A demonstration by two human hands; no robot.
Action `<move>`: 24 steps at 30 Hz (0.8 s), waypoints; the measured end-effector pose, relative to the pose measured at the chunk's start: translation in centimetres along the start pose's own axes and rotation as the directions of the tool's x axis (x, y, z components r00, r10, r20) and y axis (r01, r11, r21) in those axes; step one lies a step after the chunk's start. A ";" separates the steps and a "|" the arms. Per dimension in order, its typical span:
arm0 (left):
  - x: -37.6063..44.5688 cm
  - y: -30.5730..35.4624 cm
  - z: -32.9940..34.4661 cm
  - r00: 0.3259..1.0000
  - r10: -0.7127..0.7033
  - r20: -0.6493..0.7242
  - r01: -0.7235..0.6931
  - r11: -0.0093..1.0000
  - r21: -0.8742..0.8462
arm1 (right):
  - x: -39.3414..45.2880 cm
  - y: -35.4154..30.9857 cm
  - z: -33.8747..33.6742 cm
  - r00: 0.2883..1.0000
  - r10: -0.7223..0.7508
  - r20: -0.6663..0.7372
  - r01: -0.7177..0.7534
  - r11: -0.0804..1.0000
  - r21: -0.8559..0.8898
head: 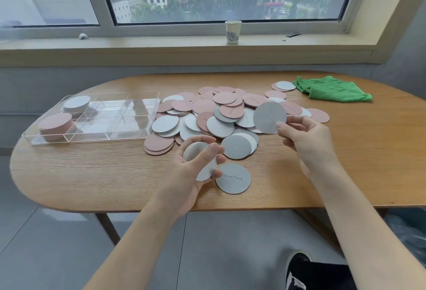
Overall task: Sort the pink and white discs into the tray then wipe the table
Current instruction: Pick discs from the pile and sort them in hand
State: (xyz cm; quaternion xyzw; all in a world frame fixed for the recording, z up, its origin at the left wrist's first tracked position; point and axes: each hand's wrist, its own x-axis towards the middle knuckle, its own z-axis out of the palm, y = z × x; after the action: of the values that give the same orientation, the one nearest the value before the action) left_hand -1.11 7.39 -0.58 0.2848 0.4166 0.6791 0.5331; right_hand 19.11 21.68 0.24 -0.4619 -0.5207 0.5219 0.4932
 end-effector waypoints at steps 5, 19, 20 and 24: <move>0.1 -0.1 0.1 0.999 0.022 -0.029 -0.022 1.000 0.021 | -3.1 -1.4 1.9 0.919 0.026 0.393 -0.061 0.995 0.076; 0.2 -0.5 -0.6 0.997 0.050 -0.052 -0.052 0.998 -0.031 | -4.2 0.8 5.4 0.914 -0.126 0.386 0.233 0.941 -0.246; 0.1 -0.4 -0.6 0.997 0.042 -0.063 -0.044 0.998 -0.034 | -3.7 0.9 5.1 0.925 -0.148 0.349 0.259 0.919 -0.297; 0.1 -0.2 -0.5 0.996 0.022 -0.090 -0.027 0.998 -0.060 | -1.7 1.2 4.1 0.942 -0.195 0.272 0.319 0.769 -0.553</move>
State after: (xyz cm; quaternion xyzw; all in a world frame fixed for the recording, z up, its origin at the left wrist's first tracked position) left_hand -1.48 7.36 -1.03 0.2429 0.4157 0.7100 0.5139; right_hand 15.15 19.66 -0.90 -0.4614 -0.7618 0.3047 0.3375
